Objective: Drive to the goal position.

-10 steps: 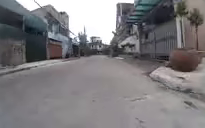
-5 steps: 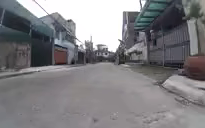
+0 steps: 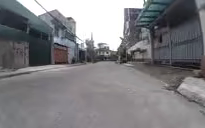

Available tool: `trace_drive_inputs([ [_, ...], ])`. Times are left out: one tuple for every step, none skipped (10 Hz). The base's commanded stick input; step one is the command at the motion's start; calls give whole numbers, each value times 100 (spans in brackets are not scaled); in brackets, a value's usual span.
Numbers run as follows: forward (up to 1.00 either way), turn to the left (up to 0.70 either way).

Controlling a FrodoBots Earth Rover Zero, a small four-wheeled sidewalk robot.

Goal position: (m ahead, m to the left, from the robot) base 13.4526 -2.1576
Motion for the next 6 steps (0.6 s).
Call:
trace_drive_inputs([
  [100,2],
  [100,2],
  [100,2],
  [100,2],
  [100,2],
  [100,2],
])
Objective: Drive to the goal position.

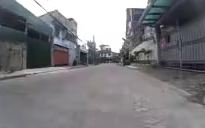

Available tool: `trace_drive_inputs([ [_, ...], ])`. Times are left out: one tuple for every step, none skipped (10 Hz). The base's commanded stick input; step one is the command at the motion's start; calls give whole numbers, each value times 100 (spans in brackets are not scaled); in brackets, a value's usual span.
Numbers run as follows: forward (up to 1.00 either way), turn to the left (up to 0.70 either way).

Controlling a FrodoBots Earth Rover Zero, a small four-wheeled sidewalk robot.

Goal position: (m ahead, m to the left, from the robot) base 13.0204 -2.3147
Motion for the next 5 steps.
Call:
trace_drive_inputs([
  [100,2],
  [100,2],
  [100,2],
  [100,2],
  [100,2],
])
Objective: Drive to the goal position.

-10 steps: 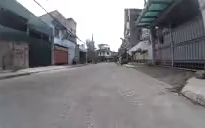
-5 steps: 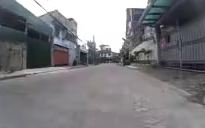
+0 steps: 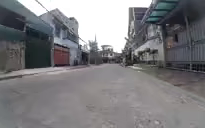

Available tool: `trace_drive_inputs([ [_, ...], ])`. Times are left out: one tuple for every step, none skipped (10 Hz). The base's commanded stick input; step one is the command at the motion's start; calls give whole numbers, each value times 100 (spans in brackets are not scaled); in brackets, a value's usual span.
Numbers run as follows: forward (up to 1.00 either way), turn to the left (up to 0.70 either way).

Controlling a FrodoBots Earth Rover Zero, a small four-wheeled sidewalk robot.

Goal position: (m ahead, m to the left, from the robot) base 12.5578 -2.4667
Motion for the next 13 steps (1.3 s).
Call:
trace_drive_inputs([
  [100,2],
  [100,-6],
  [100,-13],
  [100,-20],
  [100,-28],
  [100,-35],
  [100,-31],
  [100,-20],
  [100,-8],
  [100,2],
  [100,2],
  [100,2],
  [100,2],
])
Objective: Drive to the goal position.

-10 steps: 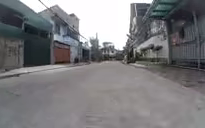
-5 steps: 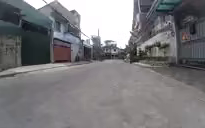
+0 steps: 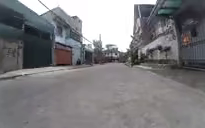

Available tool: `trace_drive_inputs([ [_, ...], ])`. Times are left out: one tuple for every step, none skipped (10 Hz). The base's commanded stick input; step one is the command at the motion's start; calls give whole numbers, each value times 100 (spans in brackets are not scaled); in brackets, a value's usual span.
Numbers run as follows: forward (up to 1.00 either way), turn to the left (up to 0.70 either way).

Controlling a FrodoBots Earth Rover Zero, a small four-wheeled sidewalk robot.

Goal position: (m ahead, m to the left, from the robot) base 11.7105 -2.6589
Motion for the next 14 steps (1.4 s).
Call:
trace_drive_inputs([
  [100,2],
  [100,-6],
  [100,-30],
  [100,-38],
  [100,-38],
  [100,-38],
  [100,-38],
  [100,-38],
  [100,-38],
  [100,-38],
  [100,-38],
  [100,-38],
  [100,-36],
  [100,-3],
])
